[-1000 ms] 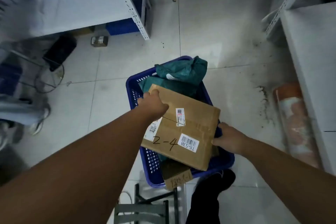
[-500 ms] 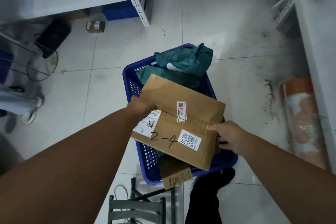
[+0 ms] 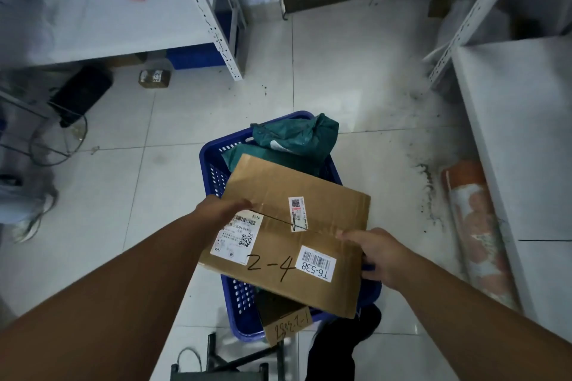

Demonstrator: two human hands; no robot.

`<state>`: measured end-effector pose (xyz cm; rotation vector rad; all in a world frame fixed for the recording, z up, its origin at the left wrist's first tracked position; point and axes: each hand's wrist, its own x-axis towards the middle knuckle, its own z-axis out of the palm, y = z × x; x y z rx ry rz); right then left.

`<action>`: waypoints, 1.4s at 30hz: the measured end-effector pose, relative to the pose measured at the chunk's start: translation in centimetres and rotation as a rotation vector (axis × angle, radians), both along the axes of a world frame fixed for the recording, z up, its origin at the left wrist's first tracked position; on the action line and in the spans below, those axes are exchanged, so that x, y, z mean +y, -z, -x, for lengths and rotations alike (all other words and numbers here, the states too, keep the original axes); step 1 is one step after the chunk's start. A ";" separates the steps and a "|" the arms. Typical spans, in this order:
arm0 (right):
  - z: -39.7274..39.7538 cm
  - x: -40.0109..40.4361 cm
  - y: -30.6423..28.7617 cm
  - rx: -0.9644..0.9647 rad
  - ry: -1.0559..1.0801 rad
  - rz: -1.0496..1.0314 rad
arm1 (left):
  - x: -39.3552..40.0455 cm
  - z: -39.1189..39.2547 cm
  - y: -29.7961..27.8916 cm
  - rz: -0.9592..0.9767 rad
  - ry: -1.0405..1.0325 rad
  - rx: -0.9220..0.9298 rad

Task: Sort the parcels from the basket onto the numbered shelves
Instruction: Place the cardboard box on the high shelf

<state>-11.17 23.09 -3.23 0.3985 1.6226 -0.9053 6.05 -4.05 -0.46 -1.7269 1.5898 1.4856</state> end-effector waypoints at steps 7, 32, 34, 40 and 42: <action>1.5 1.5 -7.2 0.091 -0.004 0.080 | 1.5 1.6 -6.3 0.052 0.007 0.133; 10.6 14.3 -49.4 0.881 0.211 0.335 | 11.7 15.8 -44.6 0.520 0.231 0.653; 10.4 15.1 -53.5 0.941 0.218 0.347 | 12.3 16.6 -48.9 0.574 0.242 0.697; 9.3 17.7 -64.6 1.093 0.259 0.486 | 14.5 17.2 -60.2 0.691 0.195 0.873; 8.9 18.4 -67.5 1.156 0.258 0.503 | 15.1 17.1 -62.9 0.720 0.155 0.947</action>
